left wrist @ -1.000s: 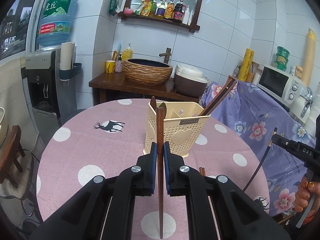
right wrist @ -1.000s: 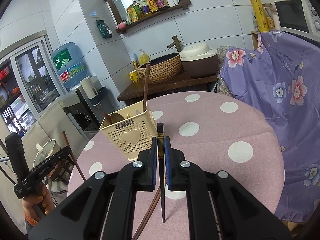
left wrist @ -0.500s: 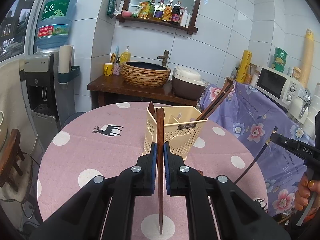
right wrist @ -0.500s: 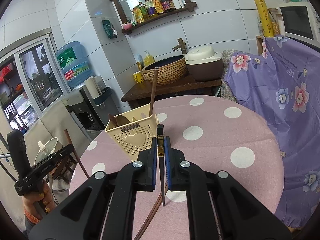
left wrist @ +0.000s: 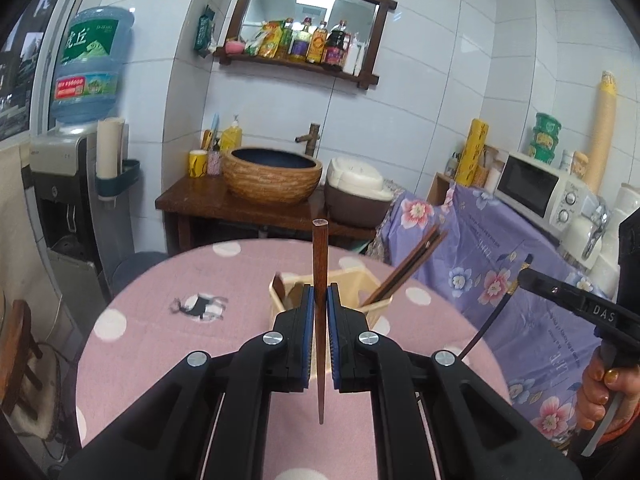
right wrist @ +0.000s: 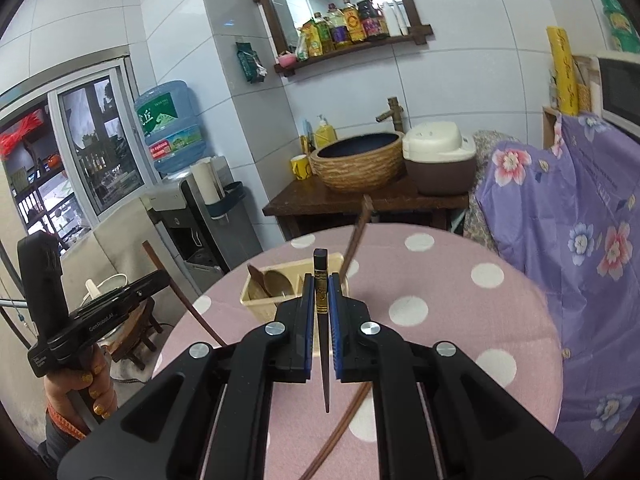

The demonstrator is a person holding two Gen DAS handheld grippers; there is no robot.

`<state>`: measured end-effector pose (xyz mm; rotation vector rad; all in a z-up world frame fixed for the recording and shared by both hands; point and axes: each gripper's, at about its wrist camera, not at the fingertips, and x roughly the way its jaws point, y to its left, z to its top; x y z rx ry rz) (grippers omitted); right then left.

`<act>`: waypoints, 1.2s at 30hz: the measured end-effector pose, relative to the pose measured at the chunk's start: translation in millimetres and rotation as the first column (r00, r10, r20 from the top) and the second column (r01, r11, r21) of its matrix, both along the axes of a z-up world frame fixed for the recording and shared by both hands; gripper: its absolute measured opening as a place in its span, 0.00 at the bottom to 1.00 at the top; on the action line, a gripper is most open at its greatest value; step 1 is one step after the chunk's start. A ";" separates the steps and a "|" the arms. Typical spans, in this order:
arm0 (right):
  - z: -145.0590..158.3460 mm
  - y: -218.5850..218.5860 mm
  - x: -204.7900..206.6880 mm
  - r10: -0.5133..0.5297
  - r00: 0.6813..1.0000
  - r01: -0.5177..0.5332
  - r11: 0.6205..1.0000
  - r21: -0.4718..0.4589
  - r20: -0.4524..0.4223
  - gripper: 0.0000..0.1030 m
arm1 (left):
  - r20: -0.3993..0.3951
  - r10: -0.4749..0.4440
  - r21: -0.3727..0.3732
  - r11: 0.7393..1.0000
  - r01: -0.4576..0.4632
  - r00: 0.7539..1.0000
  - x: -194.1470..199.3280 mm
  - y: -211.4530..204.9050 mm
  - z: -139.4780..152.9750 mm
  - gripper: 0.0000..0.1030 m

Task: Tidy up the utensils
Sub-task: 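Lift both chopsticks and lower them into the beige caddy, opening both tools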

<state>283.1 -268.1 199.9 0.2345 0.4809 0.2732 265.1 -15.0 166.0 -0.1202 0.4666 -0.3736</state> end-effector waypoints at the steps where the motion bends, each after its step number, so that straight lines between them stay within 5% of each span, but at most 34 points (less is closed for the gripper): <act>1: 10.0 1.7 4.5 0.001 1.000 -0.001 1.000 0.000 0.012 0.08 | 0.012 -0.003 0.002 1.000 0.003 1.000 3.0 -2.7 9.3 0.07; 8: 82.9 15.9 44.6 -0.030 0.993 0.031 1.000 -0.002 0.118 0.08 | 0.085 0.024 0.000 1.000 -0.024 0.996 40.2 -12.9 73.4 0.07; 12: 98.1 24.6 72.9 -0.065 0.987 0.066 0.998 -0.002 0.147 0.08 | 0.114 0.061 0.010 0.998 -0.062 0.992 62.6 -17.7 87.6 0.07; 25: -11.2 55.7 121.2 -0.079 0.997 0.080 0.995 -0.064 0.014 0.08 | -0.073 0.054 0.047 0.998 -0.050 0.996 103.7 -30.9 -18.4 0.07; 30: -27.2 65.0 121.2 -0.086 0.996 0.089 0.990 -0.111 0.026 0.08 | -0.126 0.047 0.048 0.998 -0.042 0.991 107.4 -30.2 -43.0 0.07; 36: -28.0 61.6 109.6 -0.102 0.993 0.108 0.988 -0.110 0.062 0.10 | -0.093 0.038 0.044 0.998 -0.034 0.995 92.9 -26.5 -40.8 0.13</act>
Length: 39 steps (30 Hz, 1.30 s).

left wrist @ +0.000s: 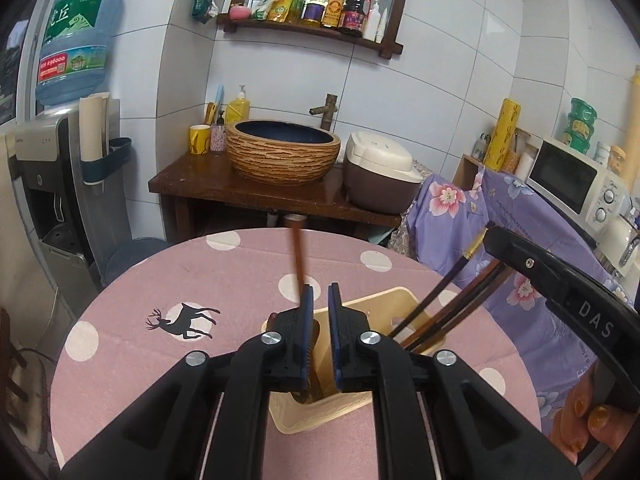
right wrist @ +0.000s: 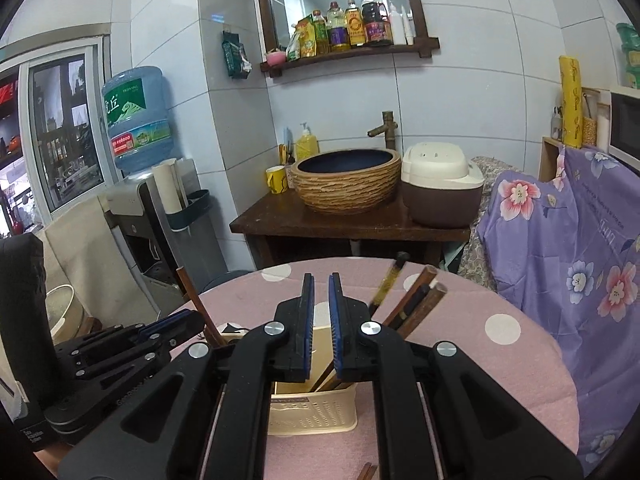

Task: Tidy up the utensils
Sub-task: 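Lift both chopsticks and lower them into the beige caddy, opening both tools, then withdraw both tools from the caddy back over the last two chopsticks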

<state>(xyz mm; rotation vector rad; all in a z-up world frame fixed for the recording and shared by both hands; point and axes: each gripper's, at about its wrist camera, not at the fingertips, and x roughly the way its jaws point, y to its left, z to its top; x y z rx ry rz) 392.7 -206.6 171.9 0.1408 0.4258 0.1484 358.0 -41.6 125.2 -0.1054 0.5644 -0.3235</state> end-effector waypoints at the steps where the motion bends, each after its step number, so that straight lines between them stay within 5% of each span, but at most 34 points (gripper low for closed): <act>1: 1.0 -1.2 -5.0 -0.002 1.000 0.002 1.000 0.000 0.008 0.13 | 0.005 -0.003 0.000 1.000 0.003 1.000 -3.9 0.2 0.8 0.24; 3: 0.9 -4.1 -20.4 -0.014 0.999 0.014 1.000 -0.002 0.030 0.47 | 0.041 0.008 -0.019 1.000 -0.007 0.999 -19.8 6.4 2.8 0.44; 5: -1.7 -4.7 -40.5 -0.036 0.997 0.037 0.999 -0.023 0.067 0.66 | 0.073 0.009 -0.027 1.000 -0.007 0.997 -37.8 12.0 1.0 0.57; 7: -8.6 -3.0 -61.2 -0.047 0.995 0.053 0.996 -0.067 0.089 0.70 | 0.084 0.017 -0.026 1.000 -0.015 0.996 -54.2 16.6 -6.2 0.65; 10: -33.3 -0.9 -86.9 -0.052 0.996 0.061 0.989 -0.134 0.069 0.88 | 0.066 0.041 -0.039 0.999 -0.038 0.997 -75.0 27.7 -26.7 0.76; 15: -96.8 3.7 -108.4 -0.074 0.994 0.056 0.972 -0.226 -0.074 0.90 | -0.018 0.090 0.034 0.995 -0.089 0.996 -99.7 40.1 -71.7 0.80; 22: -164.8 14.6 -129.9 -0.093 0.962 0.024 0.966 -0.259 -0.256 0.90 | -0.118 0.126 0.014 0.992 -0.125 0.985 -124.7 56.0 -111.3 0.84; 39: -207.2 17.0 -149.4 -0.158 0.918 0.036 0.946 -0.321 -0.363 0.91 | -0.172 0.122 0.041 0.992 -0.117 0.977 -148.3 39.2 -138.9 0.87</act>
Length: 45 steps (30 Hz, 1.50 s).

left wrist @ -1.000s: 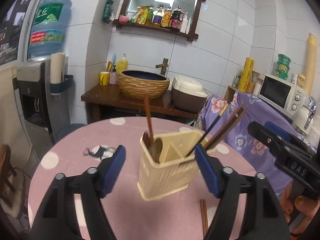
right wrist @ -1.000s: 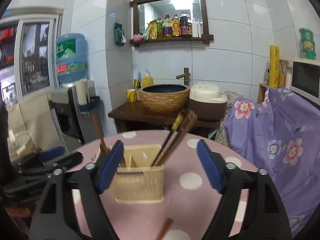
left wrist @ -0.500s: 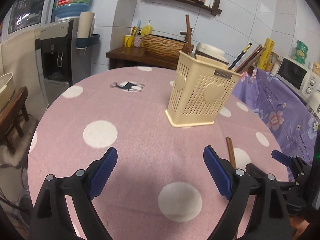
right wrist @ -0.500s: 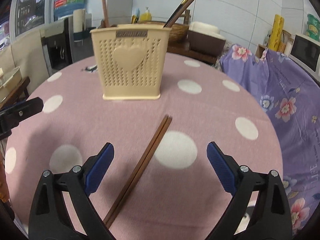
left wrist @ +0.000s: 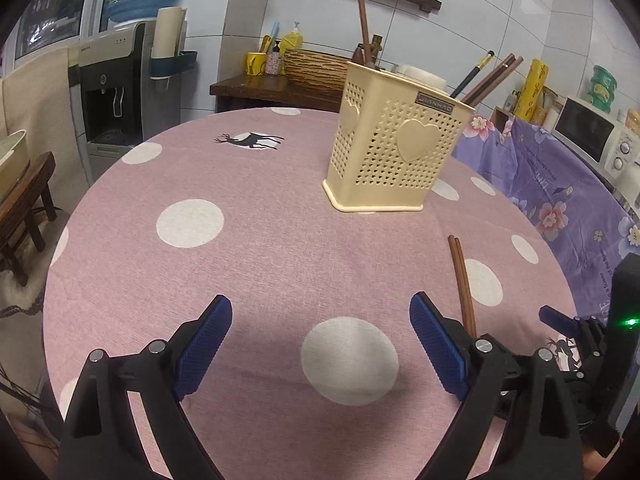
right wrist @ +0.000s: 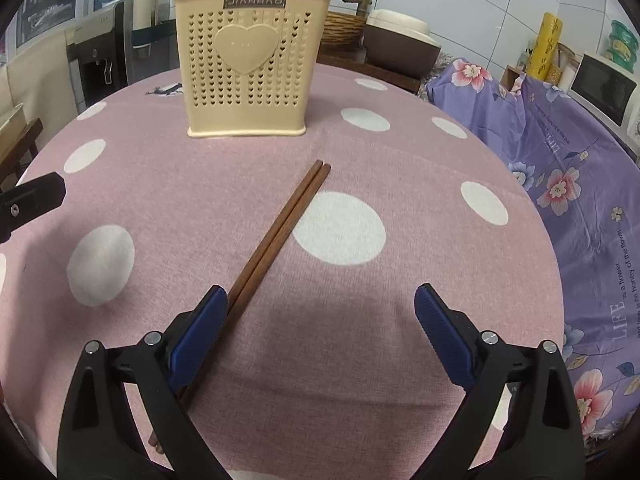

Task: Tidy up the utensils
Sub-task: 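Withdraw both tools from the caddy back over the last two chopsticks, then grasp a wooden chopstick with the left tool while the right tool grasps the other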

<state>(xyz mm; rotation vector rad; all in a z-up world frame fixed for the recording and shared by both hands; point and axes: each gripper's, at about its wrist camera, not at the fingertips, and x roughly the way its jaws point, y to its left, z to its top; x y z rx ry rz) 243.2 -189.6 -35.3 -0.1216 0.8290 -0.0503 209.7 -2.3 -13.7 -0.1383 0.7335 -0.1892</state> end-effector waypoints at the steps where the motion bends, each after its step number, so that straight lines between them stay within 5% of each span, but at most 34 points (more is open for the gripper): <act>1: -2.8 0.2 0.2 0.004 1.000 -0.004 1.000 -0.002 -0.009 0.91 | -0.002 -0.004 0.002 1.000 0.004 1.000 -0.5 -1.9 -0.8 0.87; 13: -5.1 -38.8 -12.2 -0.095 0.995 0.092 0.993 -0.078 -0.033 0.92 | -0.020 -0.018 0.006 1.000 0.019 1.000 -3.6 -7.1 -6.9 0.87; 19: 7.8 -53.0 -15.1 -0.087 0.996 0.088 0.991 0.101 -0.012 0.92 | -0.022 -0.025 -0.016 1.000 0.025 0.999 -2.4 -13.8 -8.2 0.87; 26: -0.9 -9.6 -1.3 -0.003 0.999 0.005 1.000 0.029 -0.042 0.92 | -0.035 -0.013 -0.015 1.000 0.012 0.999 -2.6 -12.1 -9.5 0.87; 31: -5.0 -20.9 -1.8 -0.016 0.997 0.021 0.998 0.060 -0.078 0.92 | -0.050 -0.011 -0.017 1.000 0.010 0.999 -0.8 -10.1 -13.8 0.87; 34: -4.0 -39.8 -7.5 -0.077 0.993 0.077 0.997 -0.009 -0.092 0.92 | -0.054 -0.017 -0.020 1.000 0.016 0.998 -1.1 -10.5 -14.7 0.87; 39: 3.7 -85.7 -17.3 -0.160 0.984 0.169 0.976 0.135 -0.075 0.92 | -0.055 -0.031 -0.028 0.999 0.029 0.998 1.3 -14.4 -14.9 0.87; 45: 7.0 -66.0 -0.3 -0.117 0.991 0.128 0.972 0.195 -0.067 0.91 | -0.050 -0.054 -0.011 0.999 0.053 0.997 -1.6 -26.0 -15.3 0.87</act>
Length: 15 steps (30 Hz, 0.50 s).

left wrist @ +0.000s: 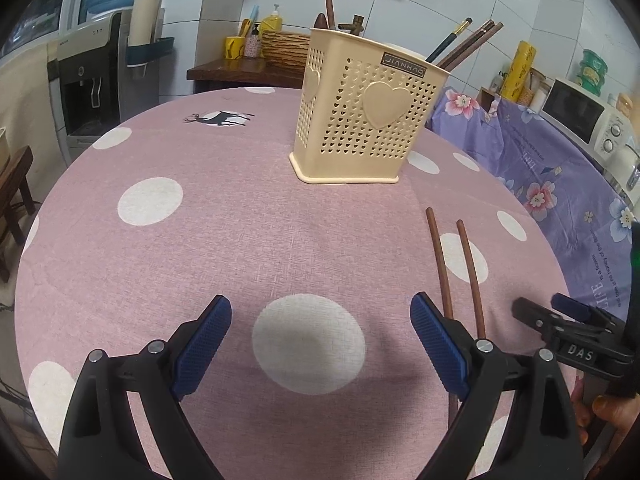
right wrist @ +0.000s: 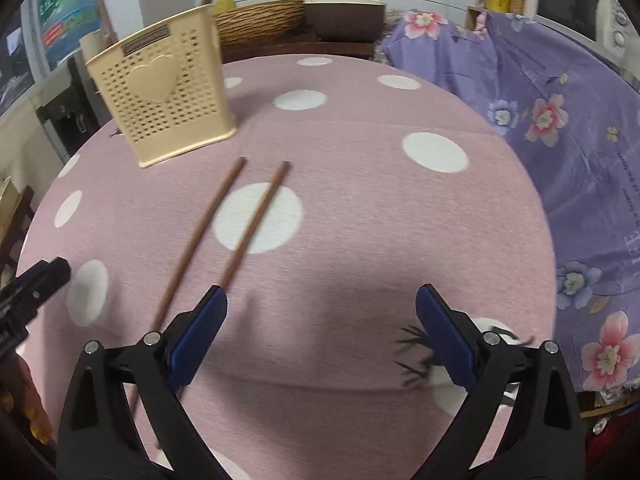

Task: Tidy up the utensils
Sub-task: 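Grasp a wooden chopstick with the left tool while the right tool grasps the other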

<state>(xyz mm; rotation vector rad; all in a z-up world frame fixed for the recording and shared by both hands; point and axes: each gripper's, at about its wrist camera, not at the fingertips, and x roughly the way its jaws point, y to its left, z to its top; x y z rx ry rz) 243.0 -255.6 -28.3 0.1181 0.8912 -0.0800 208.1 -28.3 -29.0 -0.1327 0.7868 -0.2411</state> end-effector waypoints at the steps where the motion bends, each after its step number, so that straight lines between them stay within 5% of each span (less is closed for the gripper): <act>1: -0.4 7.6 3.4 0.015 1.000 -0.015 1.000 -0.003 -0.003 0.89 | -0.004 0.005 -0.003 1.000 -0.005 1.000 0.0 1.4 -0.7 0.87; 6: -10.3 40.0 15.2 0.071 0.996 -0.072 0.997 -0.023 -0.056 0.61 | -0.023 0.035 -0.011 0.999 -0.036 0.999 2.4 10.2 -3.5 0.87; 8: -14.1 47.4 15.1 0.075 0.995 -0.078 0.996 -0.053 -0.060 0.60 | -0.023 0.037 -0.009 0.999 -0.037 0.999 2.8 11.1 -3.9 0.87; 10: -14.1 49.9 12.0 0.082 0.995 -0.086 0.994 -0.073 -0.054 0.55 | -0.027 0.032 -0.010 0.999 -0.033 0.999 2.9 9.3 -4.5 0.87; 12: -12.9 46.9 9.4 0.104 0.993 -0.107 0.992 -0.063 -0.054 0.36 | -0.030 0.022 -0.009 1.000 -0.022 0.999 3.0 6.0 -5.2 0.87; 15: -12.2 31.8 2.5 0.099 0.993 -0.104 0.992 -0.073 -0.064 0.28 | -0.034 0.001 -0.004 1.000 -0.001 0.999 2.8 -0.4 -6.1 0.87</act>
